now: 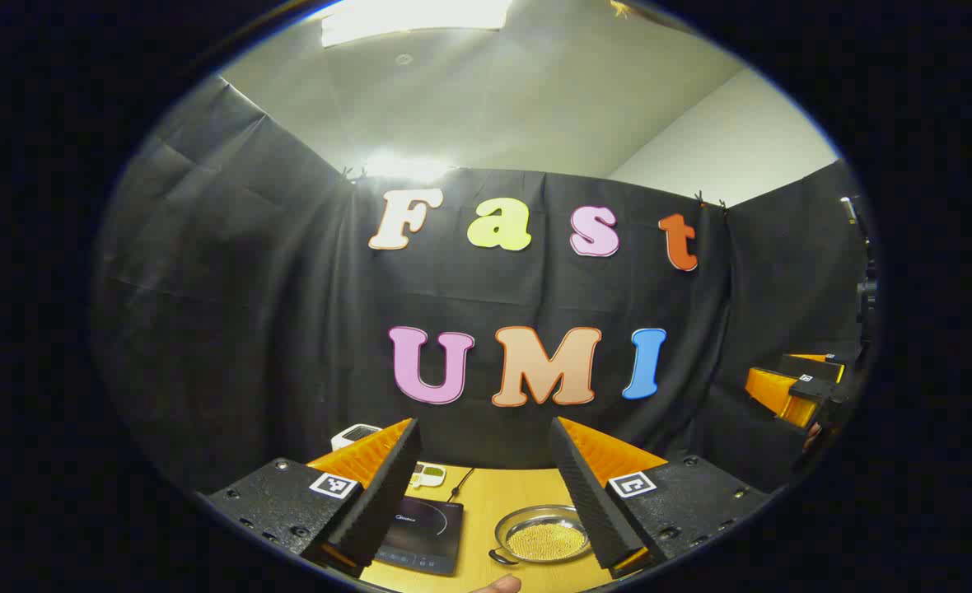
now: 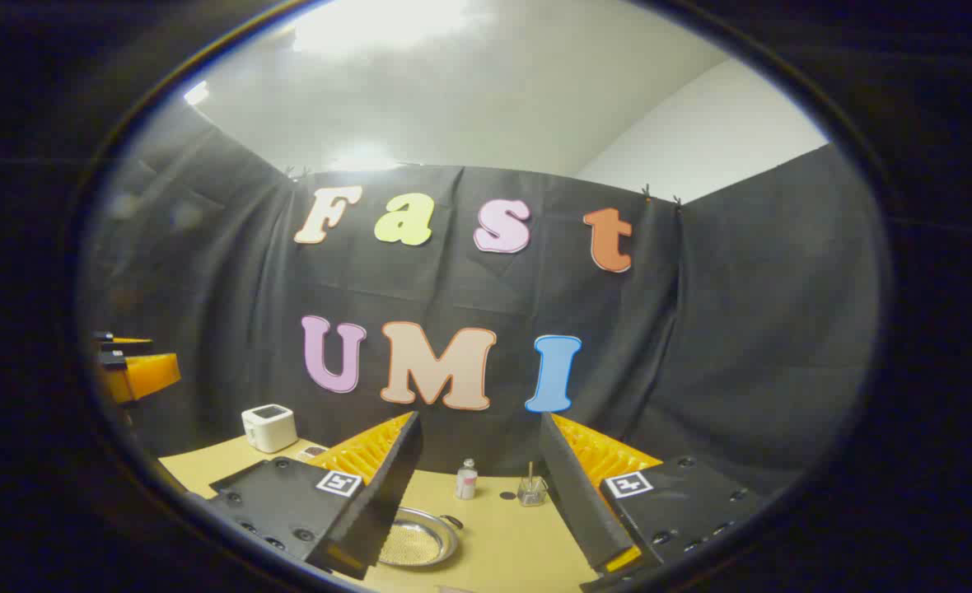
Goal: First push the handle of the pot to place it horizontally, then grasp the pot with both hands and set it on the induction cooktop.
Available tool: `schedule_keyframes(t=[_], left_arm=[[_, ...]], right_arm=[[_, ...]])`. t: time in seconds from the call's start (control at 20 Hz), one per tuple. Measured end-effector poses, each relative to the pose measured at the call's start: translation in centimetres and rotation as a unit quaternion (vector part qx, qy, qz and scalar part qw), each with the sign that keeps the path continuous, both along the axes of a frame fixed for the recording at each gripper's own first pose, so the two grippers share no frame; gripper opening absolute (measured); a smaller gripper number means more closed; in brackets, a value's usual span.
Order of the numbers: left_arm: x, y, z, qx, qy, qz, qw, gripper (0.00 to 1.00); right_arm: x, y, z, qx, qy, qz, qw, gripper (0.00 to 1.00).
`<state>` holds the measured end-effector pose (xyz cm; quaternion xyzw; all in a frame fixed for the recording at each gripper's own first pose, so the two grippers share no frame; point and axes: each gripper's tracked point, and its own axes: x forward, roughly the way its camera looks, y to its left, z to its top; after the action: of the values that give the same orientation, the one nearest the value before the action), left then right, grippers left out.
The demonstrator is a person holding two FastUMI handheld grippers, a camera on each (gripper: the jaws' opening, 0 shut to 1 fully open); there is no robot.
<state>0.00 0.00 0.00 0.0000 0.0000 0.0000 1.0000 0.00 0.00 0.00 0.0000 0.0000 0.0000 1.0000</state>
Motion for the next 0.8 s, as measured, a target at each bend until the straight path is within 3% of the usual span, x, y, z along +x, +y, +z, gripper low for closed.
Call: schedule_keyframes(t=[0.3,0.4,0.8], left_arm=[[0.6,-1.1,-0.5,0.014,0.011,0.008,1.0,0.95],[0.6,-1.5,-0.8,0.014,0.015,0.007,1.0,0.95],[0.8,-2.7,-0.5,0.032,0.011,0.004,0.999,0.95]], right_arm=[[1.0,-0.9,-0.9,0.019,0.011,0.01,1.0,0.96],[1.4,-1.3,-0.8,0.014,0.011,0.011,1.0,0.87],[1.6,-1.4,-0.8,0.008,0.008,0.022,1.0,0.9]])
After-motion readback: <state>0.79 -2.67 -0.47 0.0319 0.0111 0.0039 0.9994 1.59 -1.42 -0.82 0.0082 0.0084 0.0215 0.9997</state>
